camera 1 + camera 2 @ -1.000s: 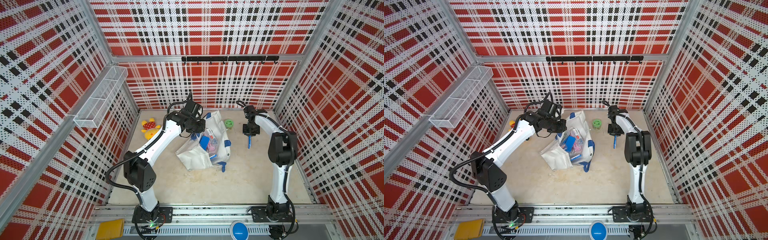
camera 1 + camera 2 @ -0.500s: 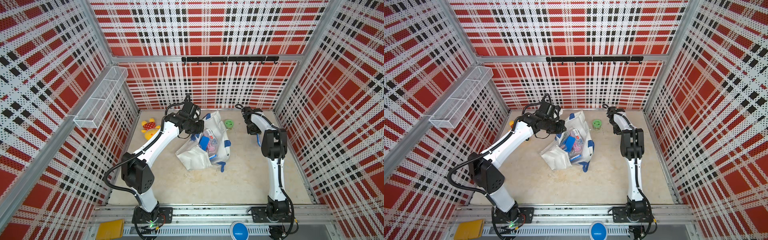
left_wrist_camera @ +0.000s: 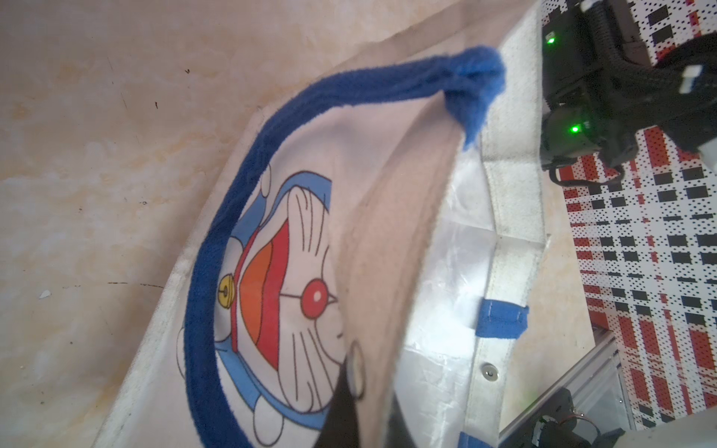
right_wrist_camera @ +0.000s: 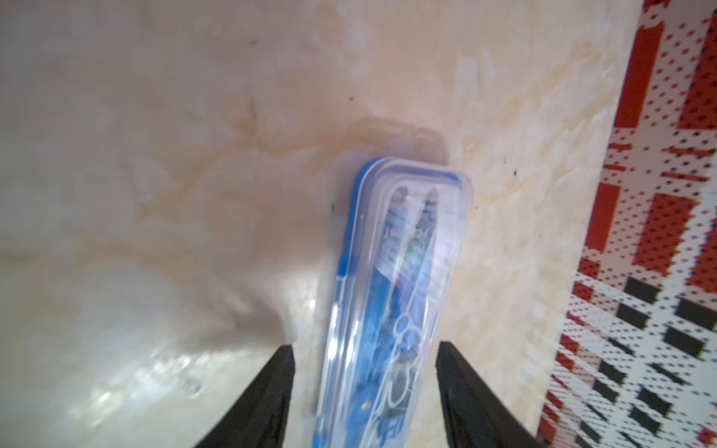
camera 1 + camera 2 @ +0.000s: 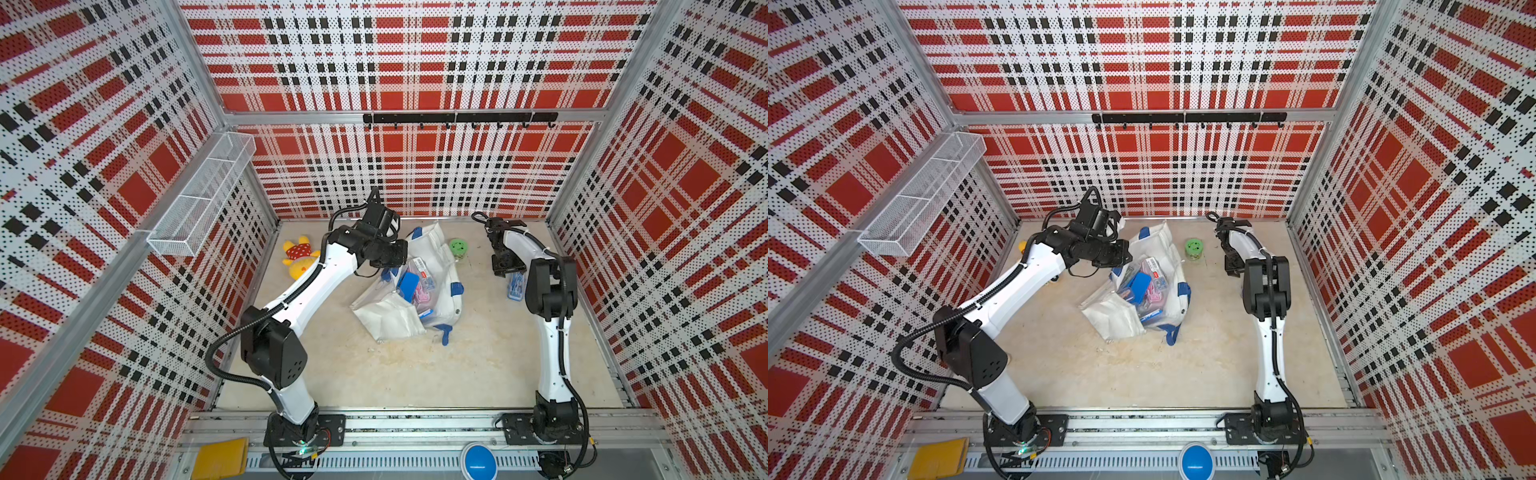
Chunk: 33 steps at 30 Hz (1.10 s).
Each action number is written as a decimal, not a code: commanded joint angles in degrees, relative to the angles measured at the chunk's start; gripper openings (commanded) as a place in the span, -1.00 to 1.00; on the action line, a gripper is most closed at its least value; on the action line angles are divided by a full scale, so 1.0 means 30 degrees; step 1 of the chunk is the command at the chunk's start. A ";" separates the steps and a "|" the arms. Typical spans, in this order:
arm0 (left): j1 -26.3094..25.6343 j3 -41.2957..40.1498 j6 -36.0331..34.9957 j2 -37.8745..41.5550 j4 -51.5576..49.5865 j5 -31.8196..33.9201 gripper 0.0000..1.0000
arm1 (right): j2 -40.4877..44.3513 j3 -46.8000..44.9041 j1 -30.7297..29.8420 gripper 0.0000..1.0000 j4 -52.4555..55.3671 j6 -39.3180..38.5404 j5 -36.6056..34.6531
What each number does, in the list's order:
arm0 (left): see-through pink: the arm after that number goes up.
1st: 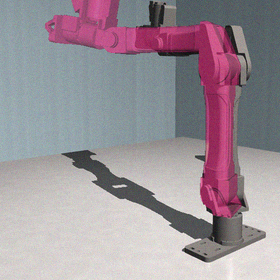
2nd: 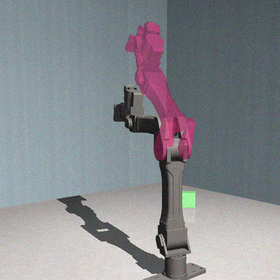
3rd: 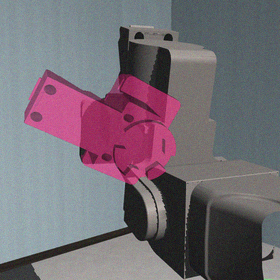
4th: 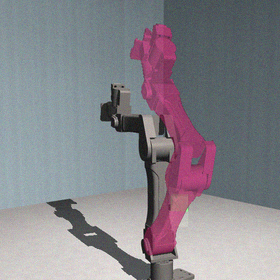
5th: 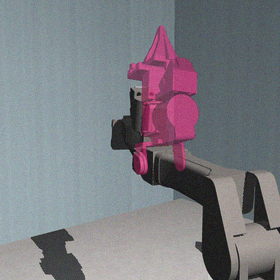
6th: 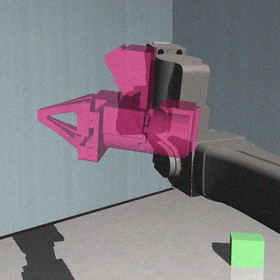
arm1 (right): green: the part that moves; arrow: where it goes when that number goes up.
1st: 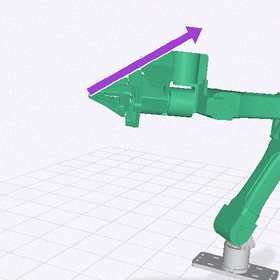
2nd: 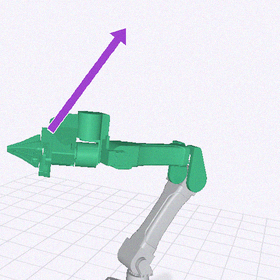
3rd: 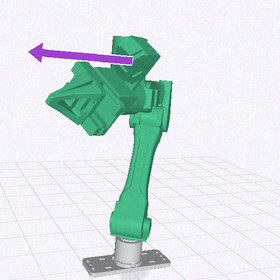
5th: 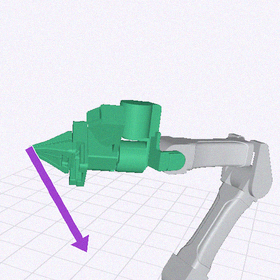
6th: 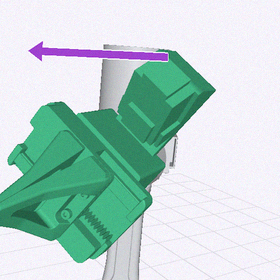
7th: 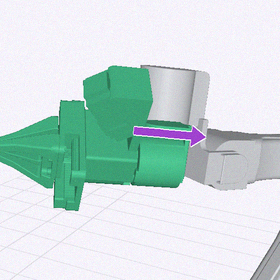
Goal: Take out the compass set from the canvas bag
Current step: Place the compass set at the center of the board, then pick up the compass set from the canvas bag.
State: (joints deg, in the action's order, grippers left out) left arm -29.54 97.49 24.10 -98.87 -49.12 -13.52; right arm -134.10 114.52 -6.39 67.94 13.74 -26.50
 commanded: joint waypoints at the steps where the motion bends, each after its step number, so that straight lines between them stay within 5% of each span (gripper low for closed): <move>1: -0.0124 0.0363 -0.0091 0.0423 0.1082 -0.0604 -1.00 | 0.2855 -0.0763 -0.0008 0.32 -0.0888 0.1193 0.2293; 10: -0.0253 0.1069 -0.0442 -0.0117 0.1023 -0.1012 -1.00 | 0.9973 -0.6069 -0.0664 0.18 -0.4550 0.3592 0.9108; 19: -0.0294 0.1746 -0.0617 -0.0662 0.0994 -0.2159 -1.00 | 1.4713 -0.9138 -0.6365 0.00 -0.7300 0.5521 1.1069; 26: -0.0543 0.1942 -0.1422 -0.0685 0.1172 -0.2662 -1.00 | 1.5227 -1.0629 -1.0115 -0.04 -0.9112 0.7821 1.1102; 29: -0.0969 0.1752 -0.2145 -0.0344 0.1646 -0.2228 -1.00 | 1.4500 -1.1336 -1.0344 -0.08 -0.9610 0.9740 1.1775; 33: -0.1629 0.1780 -0.3344 0.0082 0.2287 -0.1632 -1.00 | 1.3770 -1.2133 -1.0349 0.11 -1.0898 1.2111 1.2063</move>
State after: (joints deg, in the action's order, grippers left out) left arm -32.58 100.55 18.22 -101.32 -48.97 -17.28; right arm -90.80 79.44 -37.52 40.36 42.70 8.60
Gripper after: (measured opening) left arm 0.062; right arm 0.546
